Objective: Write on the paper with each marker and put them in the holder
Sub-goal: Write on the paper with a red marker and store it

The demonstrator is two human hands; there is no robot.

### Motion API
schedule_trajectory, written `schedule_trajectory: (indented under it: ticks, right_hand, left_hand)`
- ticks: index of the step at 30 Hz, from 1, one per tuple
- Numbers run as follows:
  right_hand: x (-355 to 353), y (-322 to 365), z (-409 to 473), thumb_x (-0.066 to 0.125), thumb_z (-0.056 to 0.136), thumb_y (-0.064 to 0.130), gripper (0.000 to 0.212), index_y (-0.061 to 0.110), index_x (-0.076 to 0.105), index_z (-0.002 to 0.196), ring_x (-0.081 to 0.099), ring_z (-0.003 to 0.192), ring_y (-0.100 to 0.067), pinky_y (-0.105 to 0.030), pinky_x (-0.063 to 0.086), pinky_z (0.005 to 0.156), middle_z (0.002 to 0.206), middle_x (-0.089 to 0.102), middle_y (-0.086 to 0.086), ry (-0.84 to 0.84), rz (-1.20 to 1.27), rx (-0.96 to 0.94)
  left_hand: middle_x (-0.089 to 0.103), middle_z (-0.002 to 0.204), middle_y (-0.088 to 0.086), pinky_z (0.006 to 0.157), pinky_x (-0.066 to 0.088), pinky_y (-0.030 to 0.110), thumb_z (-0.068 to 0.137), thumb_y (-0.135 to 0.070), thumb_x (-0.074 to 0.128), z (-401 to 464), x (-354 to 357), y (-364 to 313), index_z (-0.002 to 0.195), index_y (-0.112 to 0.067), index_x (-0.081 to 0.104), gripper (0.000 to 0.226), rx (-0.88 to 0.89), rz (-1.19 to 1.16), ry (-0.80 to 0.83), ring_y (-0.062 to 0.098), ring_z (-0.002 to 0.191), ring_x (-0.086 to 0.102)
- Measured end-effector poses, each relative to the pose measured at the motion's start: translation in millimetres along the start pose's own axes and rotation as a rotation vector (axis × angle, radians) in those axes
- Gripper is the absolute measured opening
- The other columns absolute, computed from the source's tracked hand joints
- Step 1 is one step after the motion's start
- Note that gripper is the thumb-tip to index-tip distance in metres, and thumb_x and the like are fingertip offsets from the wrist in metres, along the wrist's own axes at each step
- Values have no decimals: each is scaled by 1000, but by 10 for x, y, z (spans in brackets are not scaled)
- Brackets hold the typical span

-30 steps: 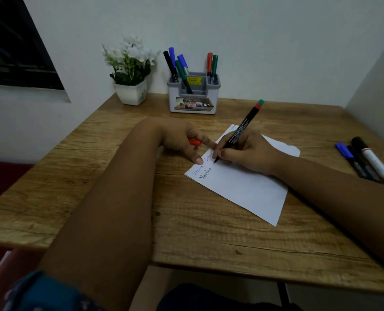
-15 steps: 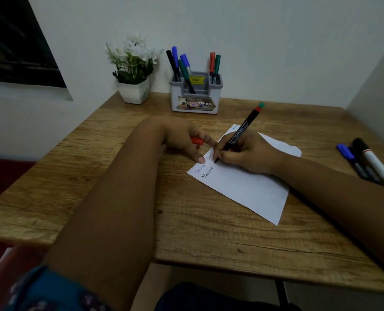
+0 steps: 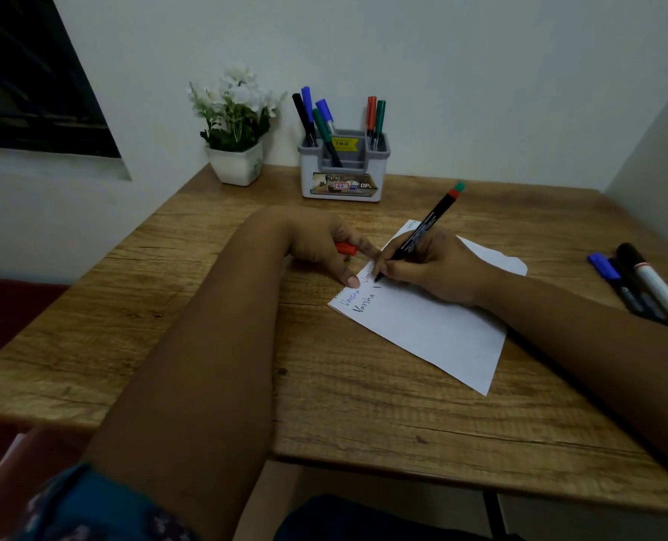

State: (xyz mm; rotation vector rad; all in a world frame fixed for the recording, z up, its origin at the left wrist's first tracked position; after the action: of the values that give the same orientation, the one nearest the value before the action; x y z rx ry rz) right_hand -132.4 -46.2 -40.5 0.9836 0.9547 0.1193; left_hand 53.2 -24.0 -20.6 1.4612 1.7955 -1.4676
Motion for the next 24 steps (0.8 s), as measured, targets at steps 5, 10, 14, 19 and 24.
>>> schedule_trajectory:
  ticks: [5,10,14,19,24]
  right_hand:
    - [-2,-11,14,68,86,7,12,15,76,82,67,86,-27,-43,51,79,84,74,-10,14,-15,7]
    - [14,-16,16,69,88,11,12,20,76,83,65,77,-9,-29,51,71,80,73,0,-6,-10,18]
    - [-23,-33,24,67,87,5,11,9,77,83,67,81,-25,-43,50,75,81,73,-11,0,6,9]
    - [-51,-57,30,69,87,7,10,11,78,84,61,69,-5,-28,45,69,73,71,5,-31,-4,19]
    - [-42,-46,20,70,87,9,10,14,78,87,66,79,-22,-35,49,72,82,74,-6,-7,-40,6]
  left_hand:
    - [40,114,-19,89,38,37,75,-40,78,-10,10,-4,128,-51,52,61,0,-25,-3,12,109,41]
    - [39,113,-20,87,38,36,74,-40,78,-12,2,-6,131,-49,51,63,-7,-30,-13,8,108,39]
    - [39,115,-19,97,38,41,74,-41,78,-9,7,-3,129,-52,51,62,-8,-24,-7,17,115,42]
    - [37,114,-20,102,36,46,74,-40,78,-8,3,-1,128,-53,52,61,-1,-31,2,19,115,43]
    - [40,111,-25,79,37,30,74,-41,78,-7,4,-12,128,-53,52,62,-5,-35,-13,7,107,46]
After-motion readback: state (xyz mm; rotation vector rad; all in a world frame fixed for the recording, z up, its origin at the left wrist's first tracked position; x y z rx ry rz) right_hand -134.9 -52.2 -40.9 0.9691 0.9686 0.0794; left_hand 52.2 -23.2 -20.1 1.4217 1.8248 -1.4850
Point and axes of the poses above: each hand's wrist, its own z-axis towards the middle knuckle, its own x-axis out of the palm, y = z × x, the point moved 3 cm from there along z, towards the middle knuckle
